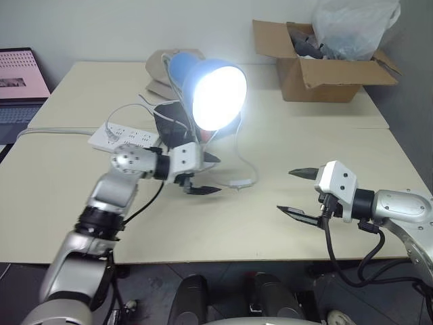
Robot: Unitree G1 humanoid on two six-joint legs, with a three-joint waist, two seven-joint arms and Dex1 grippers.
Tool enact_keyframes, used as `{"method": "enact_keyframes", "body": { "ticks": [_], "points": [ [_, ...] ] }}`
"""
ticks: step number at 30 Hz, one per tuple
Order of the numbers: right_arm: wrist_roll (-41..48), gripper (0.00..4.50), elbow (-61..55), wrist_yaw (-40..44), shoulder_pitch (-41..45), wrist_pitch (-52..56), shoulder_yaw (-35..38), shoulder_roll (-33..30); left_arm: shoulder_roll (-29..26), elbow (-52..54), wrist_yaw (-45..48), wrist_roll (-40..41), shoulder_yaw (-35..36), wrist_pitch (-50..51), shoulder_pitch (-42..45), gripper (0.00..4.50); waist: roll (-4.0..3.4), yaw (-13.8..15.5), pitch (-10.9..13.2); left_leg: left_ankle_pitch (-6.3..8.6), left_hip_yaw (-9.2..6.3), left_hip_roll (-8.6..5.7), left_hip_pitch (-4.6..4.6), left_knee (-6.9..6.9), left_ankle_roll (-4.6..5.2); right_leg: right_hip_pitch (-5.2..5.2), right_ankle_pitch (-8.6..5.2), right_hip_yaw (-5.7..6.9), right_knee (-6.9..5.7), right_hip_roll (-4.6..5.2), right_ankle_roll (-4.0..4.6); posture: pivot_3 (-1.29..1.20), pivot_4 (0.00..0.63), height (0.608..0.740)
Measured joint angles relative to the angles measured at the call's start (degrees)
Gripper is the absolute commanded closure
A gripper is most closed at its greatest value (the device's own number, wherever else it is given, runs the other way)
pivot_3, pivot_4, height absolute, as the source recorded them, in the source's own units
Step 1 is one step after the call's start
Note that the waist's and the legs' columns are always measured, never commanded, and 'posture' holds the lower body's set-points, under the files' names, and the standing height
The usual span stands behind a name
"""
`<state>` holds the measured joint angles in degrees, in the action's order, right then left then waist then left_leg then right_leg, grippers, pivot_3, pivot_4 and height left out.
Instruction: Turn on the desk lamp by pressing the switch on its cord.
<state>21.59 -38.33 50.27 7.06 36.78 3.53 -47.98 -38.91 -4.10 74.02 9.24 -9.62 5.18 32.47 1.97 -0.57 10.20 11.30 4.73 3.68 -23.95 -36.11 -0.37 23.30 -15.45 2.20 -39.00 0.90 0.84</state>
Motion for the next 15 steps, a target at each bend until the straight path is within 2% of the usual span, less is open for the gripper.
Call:
{"method": "enact_keyframes", "body": {
  "ticks": [1,2,4,6,11,15],
  "points": [
    [0.17,0.0,0.42,0.41,0.17,-0.26,0.06,-0.1,-1.44,2.7,-0.28,1.11,1.33,2.17,-2.17,0.58,0.0,0.02,0.0,0.0,0.01,-0.01,0.02,0.0,0.0,-0.02,0.0,0.01,0.0,0.03,0.0,0.0,0.15,0.74],
    [0.65,0.0,1.05,1.11,-0.28,-1.09,1.19,-0.52,-5.14,8.0,-1.13,2.67,4.21,6.24,-7.31,0.58,0.01,-0.29,0.0,0.0,0.02,0.0,0.04,0.0,0.0,-0.02,0.0,-0.03,0.02,0.04,-0.01,0.0,0.15,0.74],
    [0.72,0.0,2.13,1.45,-0.51,-1.42,2.25,-0.87,-6.92,9.46,-1.92,3.28,6.21,8.92,-9.39,0.58,0.01,-0.21,0.0,0.0,0.0,-0.02,0.05,0.0,0.0,-0.02,0.0,0.03,0.0,0.07,-0.01,0.0,0.15,0.74],
    [1.3,0.0,3.13,2.59,-2.33,-2.83,4.33,-1.71,-9.96,14.92,-4.0,5.28,11.76,13.35,-16.13,0.58,0.03,-0.11,0.02,0.0,-0.01,-0.01,0.08,0.01,0.0,-0.05,0.0,0.03,0.02,0.09,-0.01,0.0,0.15,0.74],
    [1.32,0.0,7.01,4.86,-5.56,-6.32,8.39,-3.31,-10.46,21.4,-8.97,9.12,22.31,19.79,-26.87,0.58,0.04,0.56,0.01,0.01,0.0,-0.04,0.08,0.01,0.0,-0.05,0.0,0.06,0.04,0.15,-0.01,0.0,0.15,0.74],
    [1.59,0.0,8.73,5.55,-5.21,-7.99,8.53,-3.31,-10.45,24.9,-9.96,11.25,24.16,21.3,-31.66,0.58,0.04,0.58,0.01,0.01,-0.01,-0.03,0.1,0.01,0.0,-0.05,0.01,0.06,0.04,0.16,0.0,0.0,0.15,0.74]
  ]
}}
